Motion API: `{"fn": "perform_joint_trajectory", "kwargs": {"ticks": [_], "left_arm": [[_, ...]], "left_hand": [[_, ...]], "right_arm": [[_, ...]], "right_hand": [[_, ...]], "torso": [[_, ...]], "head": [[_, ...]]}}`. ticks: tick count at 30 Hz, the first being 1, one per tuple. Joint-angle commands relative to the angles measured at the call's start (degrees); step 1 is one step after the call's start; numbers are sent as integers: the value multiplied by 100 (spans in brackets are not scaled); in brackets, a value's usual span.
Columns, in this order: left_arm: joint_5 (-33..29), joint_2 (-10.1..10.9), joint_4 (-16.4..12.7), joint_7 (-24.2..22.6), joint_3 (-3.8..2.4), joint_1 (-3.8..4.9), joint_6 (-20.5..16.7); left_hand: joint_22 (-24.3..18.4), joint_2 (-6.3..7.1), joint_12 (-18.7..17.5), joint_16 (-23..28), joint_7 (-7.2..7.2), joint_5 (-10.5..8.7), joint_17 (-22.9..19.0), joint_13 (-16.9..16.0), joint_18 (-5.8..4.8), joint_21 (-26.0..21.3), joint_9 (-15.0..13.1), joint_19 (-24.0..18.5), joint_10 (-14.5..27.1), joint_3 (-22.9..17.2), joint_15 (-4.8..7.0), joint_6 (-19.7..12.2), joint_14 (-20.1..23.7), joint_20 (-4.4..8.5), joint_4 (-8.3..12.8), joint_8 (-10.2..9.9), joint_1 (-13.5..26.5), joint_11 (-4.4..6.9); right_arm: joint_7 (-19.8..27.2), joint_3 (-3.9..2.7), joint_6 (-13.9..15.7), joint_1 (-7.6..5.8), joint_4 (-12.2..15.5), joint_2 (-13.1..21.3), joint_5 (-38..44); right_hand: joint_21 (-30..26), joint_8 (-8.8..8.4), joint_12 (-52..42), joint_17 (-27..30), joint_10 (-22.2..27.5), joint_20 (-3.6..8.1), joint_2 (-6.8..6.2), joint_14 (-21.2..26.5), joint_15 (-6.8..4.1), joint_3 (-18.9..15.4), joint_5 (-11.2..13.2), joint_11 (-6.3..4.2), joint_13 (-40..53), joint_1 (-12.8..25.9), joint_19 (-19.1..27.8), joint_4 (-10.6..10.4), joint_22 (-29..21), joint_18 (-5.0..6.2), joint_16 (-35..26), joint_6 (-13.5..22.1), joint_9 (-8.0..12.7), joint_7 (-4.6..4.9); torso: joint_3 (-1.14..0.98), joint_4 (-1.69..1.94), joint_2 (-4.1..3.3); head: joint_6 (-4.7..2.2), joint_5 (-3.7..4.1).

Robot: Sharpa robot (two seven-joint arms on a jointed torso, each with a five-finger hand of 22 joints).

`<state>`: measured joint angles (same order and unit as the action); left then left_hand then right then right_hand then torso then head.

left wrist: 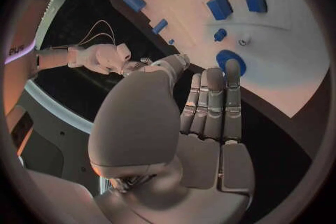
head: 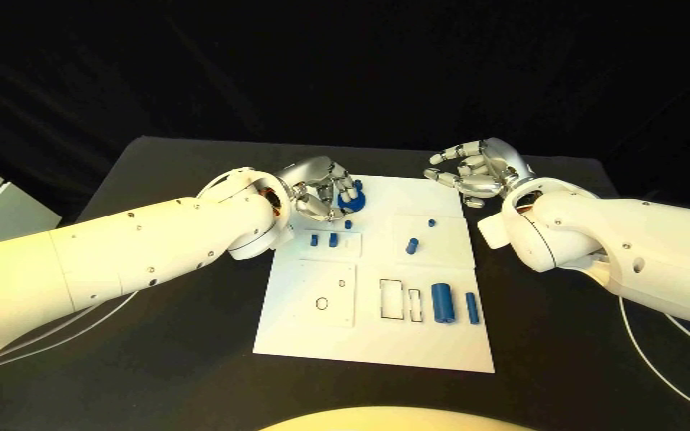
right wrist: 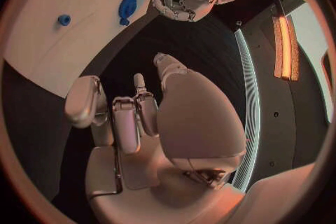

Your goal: Assemble the parts on the task board

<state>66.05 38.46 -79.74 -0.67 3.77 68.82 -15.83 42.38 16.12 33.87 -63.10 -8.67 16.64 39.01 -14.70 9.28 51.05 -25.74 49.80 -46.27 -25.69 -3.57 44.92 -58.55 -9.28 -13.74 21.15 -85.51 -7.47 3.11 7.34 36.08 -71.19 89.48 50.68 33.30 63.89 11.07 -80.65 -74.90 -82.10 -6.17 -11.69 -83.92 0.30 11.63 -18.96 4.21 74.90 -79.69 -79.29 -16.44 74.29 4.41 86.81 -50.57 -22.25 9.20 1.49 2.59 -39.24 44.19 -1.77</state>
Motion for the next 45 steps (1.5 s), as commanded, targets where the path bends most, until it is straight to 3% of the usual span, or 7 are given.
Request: {"fn": "perform_joint_trajectory", "kwargs": {"ticks": [1,3,8,25,35,45], "left_arm": [[949,-77,63,-134,1,-10,126],[1180,-134,109,-25,5,-16,279],[1549,-270,238,190,12,-22,552],[1897,-598,569,574,17,-23,1078],[1967,-679,679,642,19,-23,1230],[1970,-701,715,683,19,-23,1281]], "left_hand": [[105,21,-45,-257,20,-21,-11,113,119,136,104,72,-120,23,17,166,-98,8,15,-56,59,27],[151,28,-56,-365,45,-26,-11,156,120,194,139,94,-177,28,27,225,-147,16,16,-79,72,39],[390,30,-135,-951,69,-28,542,308,107,469,236,226,-343,30,60,421,-643,45,29,-154,95,75],[515,13,-250,-1065,18,-31,506,409,92,583,299,237,-334,53,42,449,-649,36,40,-247,109,57],[561,-4,-224,-1118,29,-29,515,414,90,624,308,241,-411,24,54,516,-667,36,50,-245,91,74],[828,-66,-155,-1353,32,-31,798,408,52,858,323,406,-603,-110,110,684,-880,67,112,-235,5,143]], "right_arm": [[78,0,-41,3,8,-1,47],[76,0,-41,3,8,-3,52],[72,0,-42,3,7,-14,60],[63,0,-33,3,9,-35,75],[73,0,-20,2,13,-42,78],[73,-1,-22,2,17,-42,78]], "right_hand": [[-9,25,22,-806,37,27,-2,-428,-32,-21,-34,6,597,47,12,8,3,91,-18,41,-6,-7],[-9,25,22,-806,37,27,-2,-428,-32,-21,-34,6,597,47,12,8,3,91,-18,41,-6,-7],[-9,25,22,-806,37,27,-2,-428,-32,-21,-34,6,597,47,12,8,3,91,-18,41,-6,-7],[-18,29,29,-802,43,28,0,-427,-32,-16,-49,5,590,39,13,12,0,92,-21,42,-6,-7],[-92,33,91,-741,97,28,-1,-412,-32,-14,-55,5,530,37,42,14,-44,106,-51,40,-6,-8],[-121,35,112,-720,115,28,0,-406,-33,-12,-57,4,511,35,54,14,-60,112,-62,38,-7,-8]], "torso": [[1,-8,-2],[-3,-6,0],[-3,-7,3],[-6,0,7],[-5,-6,4],[-6,-1,7]], "head": [[-1,0],[0,4],[5,0],[27,28],[31,32],[35,39]]}}
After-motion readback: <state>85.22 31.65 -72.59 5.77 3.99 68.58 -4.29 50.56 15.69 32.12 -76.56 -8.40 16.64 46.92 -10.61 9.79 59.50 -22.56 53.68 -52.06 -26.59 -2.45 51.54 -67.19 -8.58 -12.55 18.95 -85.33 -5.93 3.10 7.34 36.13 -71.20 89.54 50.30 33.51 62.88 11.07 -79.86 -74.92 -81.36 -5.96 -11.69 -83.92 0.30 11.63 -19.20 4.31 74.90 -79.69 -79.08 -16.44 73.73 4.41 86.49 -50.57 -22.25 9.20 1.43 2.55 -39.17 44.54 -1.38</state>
